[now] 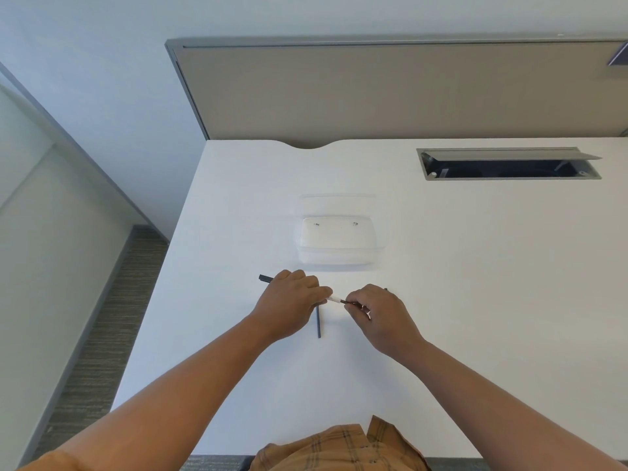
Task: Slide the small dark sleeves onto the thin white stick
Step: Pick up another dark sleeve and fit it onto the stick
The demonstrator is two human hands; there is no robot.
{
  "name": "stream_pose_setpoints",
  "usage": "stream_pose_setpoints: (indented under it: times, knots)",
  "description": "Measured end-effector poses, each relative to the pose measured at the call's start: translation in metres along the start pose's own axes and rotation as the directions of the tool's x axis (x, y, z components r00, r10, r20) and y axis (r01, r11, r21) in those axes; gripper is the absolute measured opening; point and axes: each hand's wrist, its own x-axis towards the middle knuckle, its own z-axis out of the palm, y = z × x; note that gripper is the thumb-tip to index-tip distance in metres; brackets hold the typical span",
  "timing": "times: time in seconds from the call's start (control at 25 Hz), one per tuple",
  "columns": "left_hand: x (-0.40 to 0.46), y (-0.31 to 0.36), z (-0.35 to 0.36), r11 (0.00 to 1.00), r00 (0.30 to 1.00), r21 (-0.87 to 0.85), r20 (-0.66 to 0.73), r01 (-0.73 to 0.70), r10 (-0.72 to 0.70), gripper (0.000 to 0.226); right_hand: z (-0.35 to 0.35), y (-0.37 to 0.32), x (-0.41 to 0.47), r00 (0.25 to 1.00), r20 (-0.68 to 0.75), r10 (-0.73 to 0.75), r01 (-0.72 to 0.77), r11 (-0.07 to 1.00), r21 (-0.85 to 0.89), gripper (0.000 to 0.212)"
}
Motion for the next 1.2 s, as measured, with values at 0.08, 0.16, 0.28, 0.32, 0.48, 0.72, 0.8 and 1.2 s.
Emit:
stream_pose_setpoints:
  times: [0.08, 0.16, 0.28, 0.32, 0.48, 0.72, 0.8, 1.2]
  knots:
    - [-0.002, 0.001, 0.001, 1.000, 1.000, -0.014, -0.011, 0.016, -0.016, 0.016, -0.001, 0.003, 0.001, 1.000, 0.008, 0.008, -0.008, 1.000, -0.002, 0.010]
    - [-0.003, 0.002, 0.003, 1.000, 1.000, -0.022, -0.013, 0.017, -0.017, 0.016, 0.001, 0.002, 0.002, 0.999, 0.032, 0.013, -0.013, 1.000, 0.002, 0.015]
    - [-0.003, 0.004, 0.003, 0.999, 1.000, -0.036, -0.002, 0.027, -0.027, 0.017, 0.003, -0.002, 0.006, 0.999, 0.052, -0.002, 0.002, 1.000, 0.004, 0.017]
    - [-0.003, 0.004, 0.003, 0.999, 0.999, -0.039, -0.001, 0.035, -0.035, 0.016, 0.003, -0.003, 0.006, 0.998, 0.055, -0.007, 0.007, 1.000, 0.007, 0.016]
    - [-0.007, 0.003, 0.002, 0.996, 0.997, -0.053, 0.014, 0.078, -0.078, 0.016, -0.001, 0.001, 0.005, 0.998, 0.058, -0.008, 0.008, 1.000, 0.001, 0.012]
    - [-0.009, 0.006, 0.004, 0.995, 0.996, -0.053, 0.035, 0.083, -0.081, 0.015, 0.002, -0.003, 0.005, 0.994, 0.107, -0.014, 0.012, 1.000, 0.023, 0.013]
    - [-0.010, 0.006, 0.004, 0.994, 0.995, -0.058, 0.045, 0.090, -0.087, 0.014, 0.001, -0.002, 0.004, 0.993, 0.115, -0.001, -0.003, 0.999, 0.034, 0.013]
    - [-0.015, 0.004, 0.009, 0.988, 0.987, -0.061, 0.088, 0.140, -0.134, 0.016, -0.002, 0.004, 0.000, 0.993, 0.080, 0.090, -0.089, 0.996, -0.018, 0.017]
